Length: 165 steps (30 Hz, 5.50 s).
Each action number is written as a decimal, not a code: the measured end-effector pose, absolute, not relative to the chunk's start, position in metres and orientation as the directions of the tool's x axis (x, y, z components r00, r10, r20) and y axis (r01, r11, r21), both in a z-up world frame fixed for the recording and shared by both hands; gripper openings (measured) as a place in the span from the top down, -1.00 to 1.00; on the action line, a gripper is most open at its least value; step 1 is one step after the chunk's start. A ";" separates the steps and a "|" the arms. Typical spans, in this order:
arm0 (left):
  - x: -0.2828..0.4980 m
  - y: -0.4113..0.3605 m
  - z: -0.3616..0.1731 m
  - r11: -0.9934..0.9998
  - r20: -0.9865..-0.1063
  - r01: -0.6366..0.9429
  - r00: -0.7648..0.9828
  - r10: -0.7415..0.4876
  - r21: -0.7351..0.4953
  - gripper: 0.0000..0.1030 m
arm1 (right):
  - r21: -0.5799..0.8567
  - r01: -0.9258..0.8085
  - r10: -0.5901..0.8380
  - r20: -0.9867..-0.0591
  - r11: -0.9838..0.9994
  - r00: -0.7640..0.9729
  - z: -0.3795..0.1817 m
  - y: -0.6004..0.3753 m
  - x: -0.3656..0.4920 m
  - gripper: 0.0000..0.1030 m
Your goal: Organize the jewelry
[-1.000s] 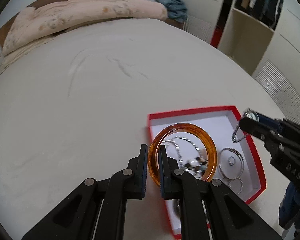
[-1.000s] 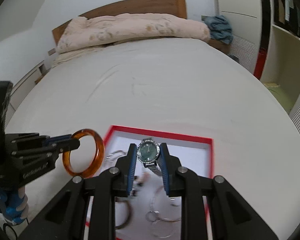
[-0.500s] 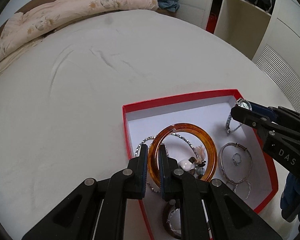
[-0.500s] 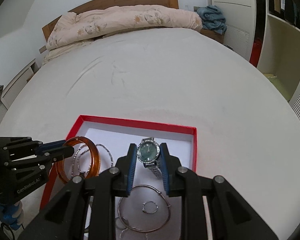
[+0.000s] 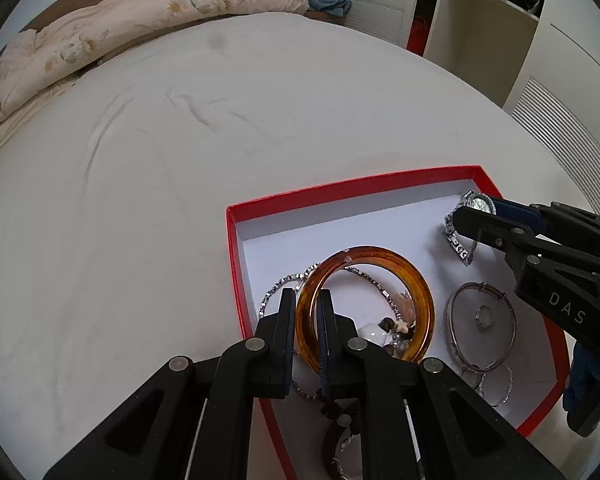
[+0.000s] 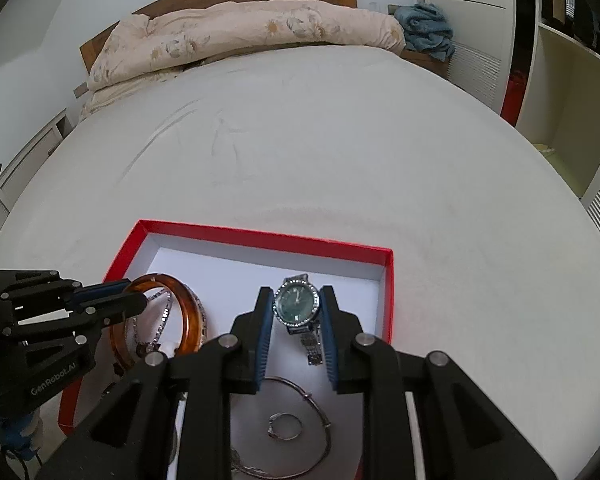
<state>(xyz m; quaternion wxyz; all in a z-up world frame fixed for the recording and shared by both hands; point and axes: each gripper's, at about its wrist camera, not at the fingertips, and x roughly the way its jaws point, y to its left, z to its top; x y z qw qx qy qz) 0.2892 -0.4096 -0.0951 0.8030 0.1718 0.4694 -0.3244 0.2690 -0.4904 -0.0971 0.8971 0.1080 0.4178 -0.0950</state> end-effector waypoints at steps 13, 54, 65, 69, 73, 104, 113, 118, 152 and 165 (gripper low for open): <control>0.290 -0.419 -0.107 0.719 -0.876 0.695 0.332 -0.349 -0.023 0.81 | 0.097 0.243 -0.069 -0.802 0.965 0.594 -0.108 -0.489 0.276 0.58; 0.271 -0.407 -0.097 0.729 -0.843 0.684 0.382 -0.379 -0.018 0.33 | 0.047 0.304 -0.134 -0.827 0.951 0.547 -0.102 -0.482 0.265 0.33; 0.262 -0.378 -0.077 0.748 -0.816 0.664 0.423 -0.395 -0.018 0.22 | 0.043 0.302 -0.148 -0.801 0.952 0.580 -0.092 -0.460 0.246 0.33; 0.265 -0.364 -0.071 0.759 -0.807 0.651 0.438 -0.395 -0.018 0.18 | 0.040 0.302 -0.150 -0.799 0.953 0.582 -0.092 -0.450 0.241 0.33; 0.263 -0.355 -0.067 0.767 -0.797 0.641 0.450 -0.402 -0.026 0.11 | 0.032 0.295 -0.154 -0.798 0.955 0.582 -0.092 -0.442 0.239 0.33; 0.170 -0.232 0.020 0.890 -0.718 0.457 0.615 -0.327 -0.014 -0.52 | 0.014 0.206 -0.131 -0.732 0.978 0.669 -0.015 -0.356 0.149 0.10; 0.107 -0.176 0.054 0.925 -0.708 0.379 0.649 -0.279 -0.018 -0.58 | -0.019 0.169 -0.133 -0.709 0.985 0.692 0.028 -0.319 0.084 0.04; 0.074 -0.151 0.067 0.938 -0.697 0.345 0.677 -0.237 0.016 -0.61 | -0.012 0.152 -0.118 -0.694 0.988 0.710 0.040 -0.299 0.054 0.03; -0.059 -0.074 0.095 0.976 -0.615 0.191 0.784 -0.090 0.100 -0.71 | 0.014 0.020 -0.007 -0.621 1.000 0.784 0.056 -0.189 -0.033 -0.14; -0.078 -0.072 0.098 0.978 -0.604 0.193 0.790 -0.107 0.080 -0.71 | 0.016 0.023 -0.009 -0.600 1.000 0.800 0.062 -0.187 -0.053 -0.15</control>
